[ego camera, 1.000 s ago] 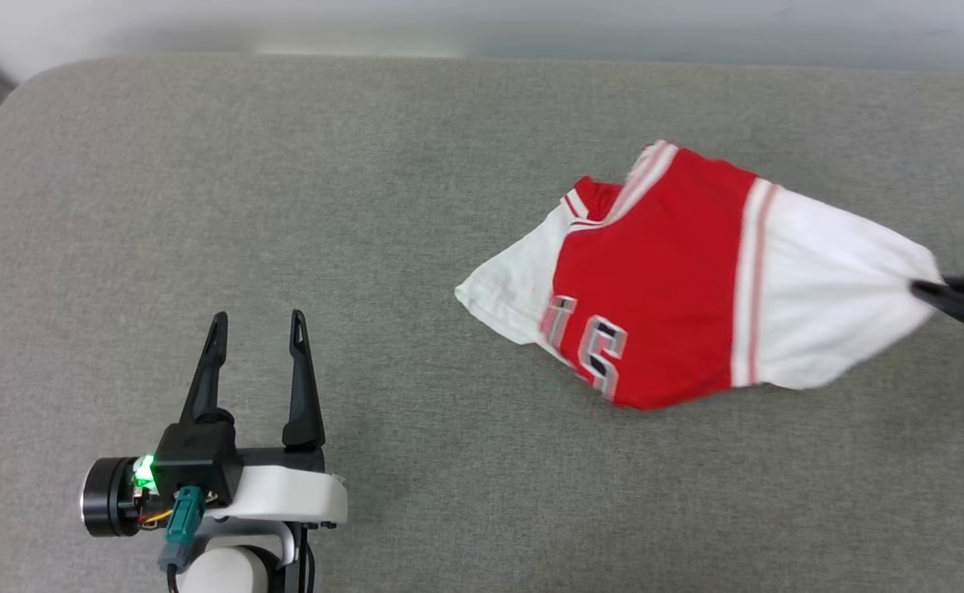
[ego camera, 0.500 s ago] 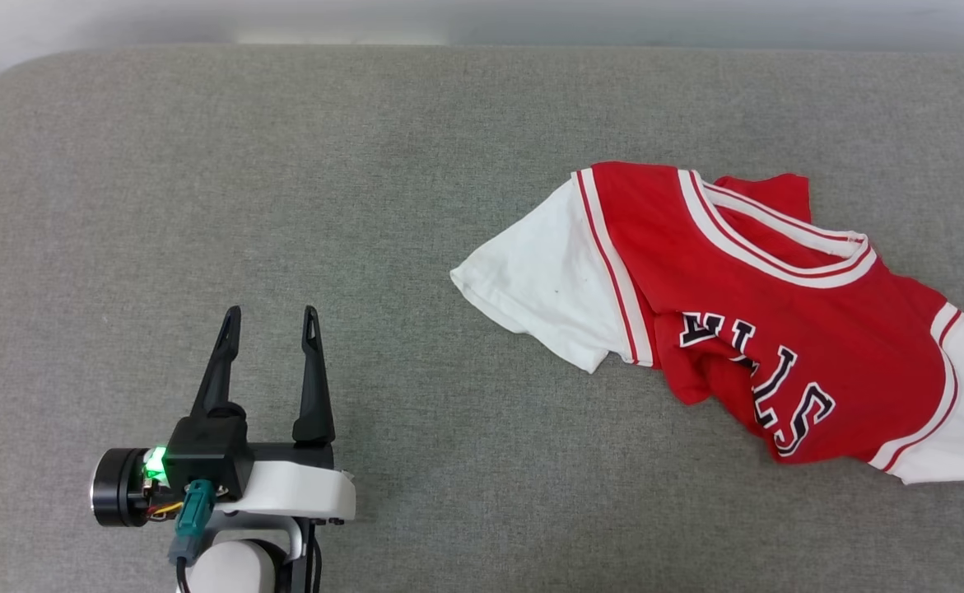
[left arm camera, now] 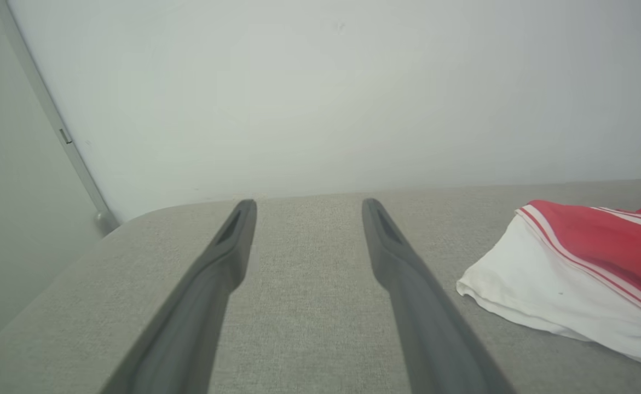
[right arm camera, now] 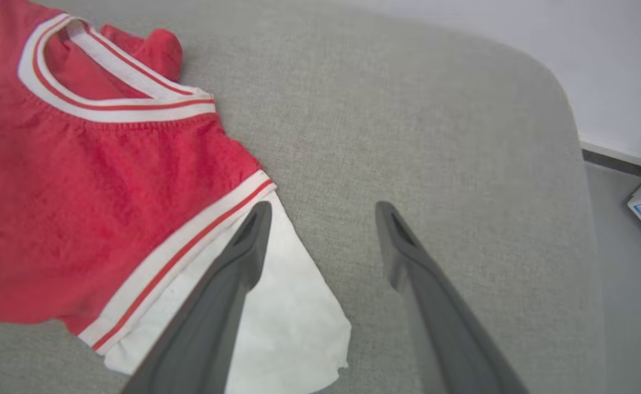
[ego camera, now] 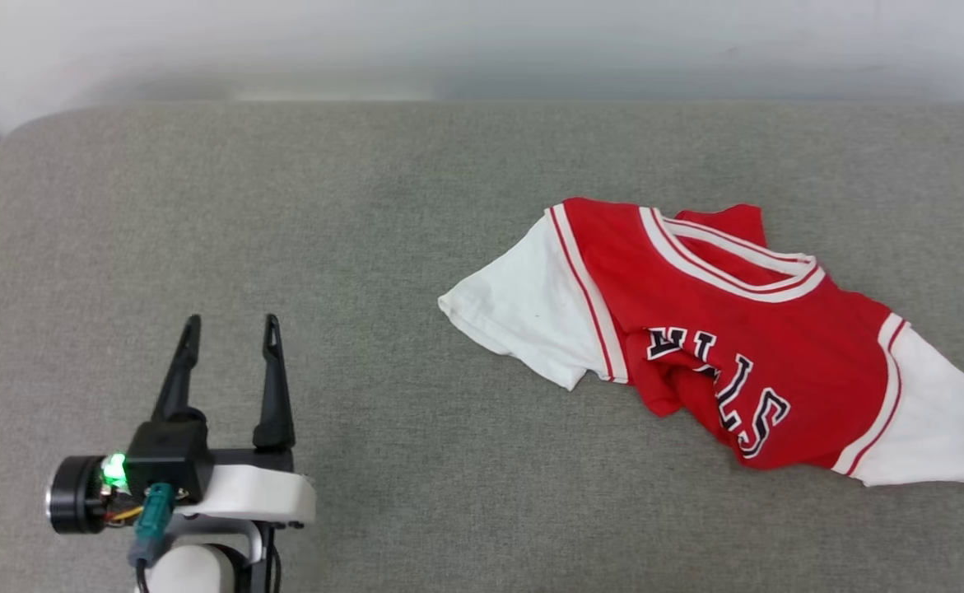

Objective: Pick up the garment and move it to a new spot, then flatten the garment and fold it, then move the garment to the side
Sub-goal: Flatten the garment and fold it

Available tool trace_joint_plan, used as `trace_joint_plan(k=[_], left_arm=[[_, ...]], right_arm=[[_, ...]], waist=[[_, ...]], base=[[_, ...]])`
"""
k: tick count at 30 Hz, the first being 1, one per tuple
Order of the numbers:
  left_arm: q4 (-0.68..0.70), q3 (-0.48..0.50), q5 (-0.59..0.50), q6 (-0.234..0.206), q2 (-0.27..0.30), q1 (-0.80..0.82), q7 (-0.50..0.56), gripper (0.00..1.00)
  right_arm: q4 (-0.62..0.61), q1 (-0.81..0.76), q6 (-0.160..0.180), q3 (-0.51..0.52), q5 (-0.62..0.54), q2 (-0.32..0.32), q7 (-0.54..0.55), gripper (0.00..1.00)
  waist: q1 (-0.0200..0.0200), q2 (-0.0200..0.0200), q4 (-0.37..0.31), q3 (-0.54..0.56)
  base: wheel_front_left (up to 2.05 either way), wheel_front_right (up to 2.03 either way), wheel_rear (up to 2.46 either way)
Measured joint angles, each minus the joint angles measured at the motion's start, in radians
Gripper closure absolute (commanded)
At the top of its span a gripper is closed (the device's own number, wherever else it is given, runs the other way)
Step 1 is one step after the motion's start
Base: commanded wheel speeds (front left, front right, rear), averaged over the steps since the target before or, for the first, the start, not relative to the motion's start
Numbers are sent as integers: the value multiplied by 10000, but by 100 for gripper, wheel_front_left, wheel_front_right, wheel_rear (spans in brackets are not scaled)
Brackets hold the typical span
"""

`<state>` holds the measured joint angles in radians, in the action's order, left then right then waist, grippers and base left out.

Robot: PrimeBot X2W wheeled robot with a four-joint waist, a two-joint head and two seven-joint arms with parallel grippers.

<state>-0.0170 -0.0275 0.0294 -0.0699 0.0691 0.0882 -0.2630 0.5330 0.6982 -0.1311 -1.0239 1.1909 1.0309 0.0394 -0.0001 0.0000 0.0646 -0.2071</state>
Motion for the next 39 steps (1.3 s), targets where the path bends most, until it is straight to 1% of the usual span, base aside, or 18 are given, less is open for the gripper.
trace_joint_plan(k=[4,5,7,9,12,14,16,20,21,22,24,27,31,33,35,36,37,39], left_arm=[[-13,215,2,228,320,364,0,0],[-86,322,6,387,527,661,0,0],[-125,376,19,570,692,988,-2,0],[-270,378,59,769,857,1302,0,0],[-671,336,71,1076,1202,1932,-2,0],[-1066,267,104,1333,1438,2499,84,0],[-1204,128,182,1511,1618,3084,366,0],[-1384,-376,510,1848,2046,4243,1672,0],[-1384,-376,510,1848,2046,4243,1672,0],[-1453,-763,779,1923,2261,4786,2504,0],[-1517,-1262,1139,1964,2495,5299,3427,0],[-1599,-2408,2084,1981,3010,6084,4846,0],[-1749,-4006,3576,1990,3816,7142,6788,0],[-1801,-4700,4219,1990,4171,7661,7597,0],[-1891,-5283,4872,1990,4405,8121,8366,0],[-1891,-5283,4872,1990,4405,8121,8366,0],[-2033,-5785,5532,1990,4610,8463,9131,0],[-2174,-6218,6084,1990,4780,8780,9795,0]], right_arm=[[-151,201,0,715,-769,-63,-1244,0],[-82,201,0,1164,-1218,-257,-1873,0],[73,180,0,1687,-1712,-575,-2439,0],[255,39,0,2337,-2240,-965,-2759,0],[403,-418,0,3496,-3223,-1613,-2961,0],[314,-783,0,4489,-3937,-2090,-2999,0],[-121,-1238,0,5641,-4690,-2604,-3003,0],[-1350,-2651,0,7789,-6339,-3718,-3026,0],[-1350,-2651,0,7789,-6339,-3718,-3026,0],[-2027,-3382,0,8575,-7020,-4268,-3024,0],[-2811,-3963,0,9239,-7591,-4798,-2853,0],[-4002,-4661,0,9983,-8266,-5545,-2391,0],[-5264,-5275,0,10458,-8830,-6247,-1795,0],[-5659,-5409,0,10498,-8993,-6408,-1603,0],[-5940,-5437,0,10527,-9123,-6521,-1475,0],[-5940,-5437,0,10527,-9123,-6521,-1475,0],[-6136,-5444,0,10489,-9198,-6589,-1348,0],[-6295,-5440,0,10433,-9271,-6654,-1269,0]], waist=[[0,0,-192,233],[0,0,-291,304],[0,0,-380,352],[0,0,-470,379],[0,0,-604,380],[1,0,-705,346],[1,0,-806,301],[0,0,-995,173],[0,0,-995,173],[1,0,-1075,95],[1,0,-1152,4],[1,0,-1263,-165],[1,0,-1410,-442],[1,0,-1490,-605],[1,0,-1587,-778],[1,0,-1587,-778],[1,0,-1691,-959],[1,0,-1806,-1146]], base=[[0,0,0],[0,0,0],[0,0,0],[0,0,0],[0,0,0],[0,0,0],[0,0,0],[0,0,0],[0,0,0],[0,0,0],[0,0,0],[0,0,0],[0,0,0],[0,0,0],[0,0,0],[0,0,0],[0,0,0],[0,0,0]])
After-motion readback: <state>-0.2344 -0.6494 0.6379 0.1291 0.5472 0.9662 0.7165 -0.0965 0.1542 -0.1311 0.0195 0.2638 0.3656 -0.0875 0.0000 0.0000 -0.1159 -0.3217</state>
